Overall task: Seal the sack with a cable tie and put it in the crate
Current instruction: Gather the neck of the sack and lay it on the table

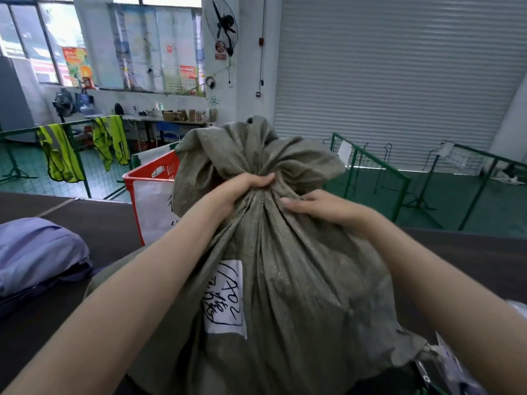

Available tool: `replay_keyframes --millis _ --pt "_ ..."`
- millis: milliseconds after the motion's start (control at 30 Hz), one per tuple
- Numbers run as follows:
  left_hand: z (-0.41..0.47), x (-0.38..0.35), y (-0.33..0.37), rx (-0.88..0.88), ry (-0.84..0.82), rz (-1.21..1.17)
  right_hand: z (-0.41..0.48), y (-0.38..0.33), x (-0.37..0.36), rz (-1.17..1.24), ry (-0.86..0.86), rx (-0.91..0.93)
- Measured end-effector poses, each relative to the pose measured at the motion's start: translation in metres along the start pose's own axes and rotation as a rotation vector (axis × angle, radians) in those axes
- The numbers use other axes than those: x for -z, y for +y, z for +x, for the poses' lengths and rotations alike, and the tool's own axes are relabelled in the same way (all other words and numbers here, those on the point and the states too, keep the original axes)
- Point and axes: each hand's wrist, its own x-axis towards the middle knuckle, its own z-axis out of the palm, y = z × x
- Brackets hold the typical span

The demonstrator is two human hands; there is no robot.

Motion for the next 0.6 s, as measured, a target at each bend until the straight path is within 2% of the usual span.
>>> replay_keyframes --millis 67,167,233,300,400,467,600 --pt "-0.005 0.006 0.005 -0.002 0.09 -0.023 -0.007 0.024 0.019 0.064 -0.063 -0.092" --pt "-0.011 0.002 0.011 -0.026 0.171 0.044 -0.01 0.058 0.016 0.033 -0.229 -0.264" --pt "-0.012 -0.004 0.016 -0.047 0.193 0.107 -0.006 0.07 0.003 0.046 -0.27 -0.27" --pt "-0.014 -0.009 0.026 -0.054 0.209 0.209 -0.004 0.075 -0.006 0.075 -0.221 -0.27" --pt "-0.013 -0.015 0.047 -0.091 0.233 0.38 -0.006 0.072 -0.011 0.21 -0.233 -0.253" --pt "-0.011 -0.02 0.058 -0.09 0.222 0.464 -0.008 0.069 -0.018 0.319 -0.271 -0.249" --pt "-0.008 -0.031 0.059 0.021 0.075 0.581 -0.007 0.073 -0.06 0.585 -0.297 -0.245"
